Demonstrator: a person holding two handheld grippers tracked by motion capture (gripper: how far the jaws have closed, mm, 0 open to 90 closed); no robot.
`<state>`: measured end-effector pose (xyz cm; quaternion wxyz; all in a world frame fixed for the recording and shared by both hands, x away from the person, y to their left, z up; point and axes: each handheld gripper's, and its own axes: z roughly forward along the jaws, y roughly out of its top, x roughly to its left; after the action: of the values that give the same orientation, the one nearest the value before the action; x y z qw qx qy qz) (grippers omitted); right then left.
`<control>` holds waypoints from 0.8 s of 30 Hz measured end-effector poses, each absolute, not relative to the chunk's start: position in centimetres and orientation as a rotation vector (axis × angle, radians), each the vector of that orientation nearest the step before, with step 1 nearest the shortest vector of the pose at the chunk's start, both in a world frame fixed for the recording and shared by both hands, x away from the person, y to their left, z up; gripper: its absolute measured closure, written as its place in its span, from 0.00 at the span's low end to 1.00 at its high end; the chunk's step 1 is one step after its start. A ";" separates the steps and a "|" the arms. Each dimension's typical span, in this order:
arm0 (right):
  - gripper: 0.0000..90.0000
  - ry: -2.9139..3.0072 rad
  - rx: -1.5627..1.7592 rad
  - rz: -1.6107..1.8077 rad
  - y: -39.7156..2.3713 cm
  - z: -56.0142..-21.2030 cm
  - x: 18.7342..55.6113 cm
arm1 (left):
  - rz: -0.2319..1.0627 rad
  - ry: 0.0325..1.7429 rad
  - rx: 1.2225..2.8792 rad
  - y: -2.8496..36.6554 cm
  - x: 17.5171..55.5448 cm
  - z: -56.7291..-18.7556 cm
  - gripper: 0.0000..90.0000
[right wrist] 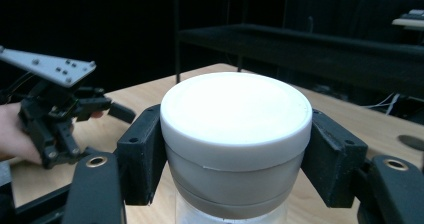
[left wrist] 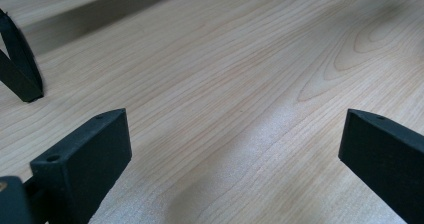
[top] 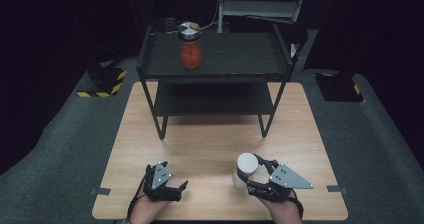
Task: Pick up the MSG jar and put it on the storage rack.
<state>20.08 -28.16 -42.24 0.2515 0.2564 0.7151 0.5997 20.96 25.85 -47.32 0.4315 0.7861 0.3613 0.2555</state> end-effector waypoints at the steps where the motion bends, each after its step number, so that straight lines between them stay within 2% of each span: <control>1: 0.37 1.940 0.697 1.628 -28.3 -42.0 20.1 | 0.637 0.901 1.960 25.8 21.0 -47.3 0.01; 24: 0.37 1.841 0.751 1.606 -29.5 -36.7 21.5 | 0.631 0.898 1.958 26.0 21.0 -47.3 0.01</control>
<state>21.53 -29.48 -36.67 0.2884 0.2814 0.6896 0.6017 21.02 25.96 -47.34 0.4335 0.7861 0.3604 0.2533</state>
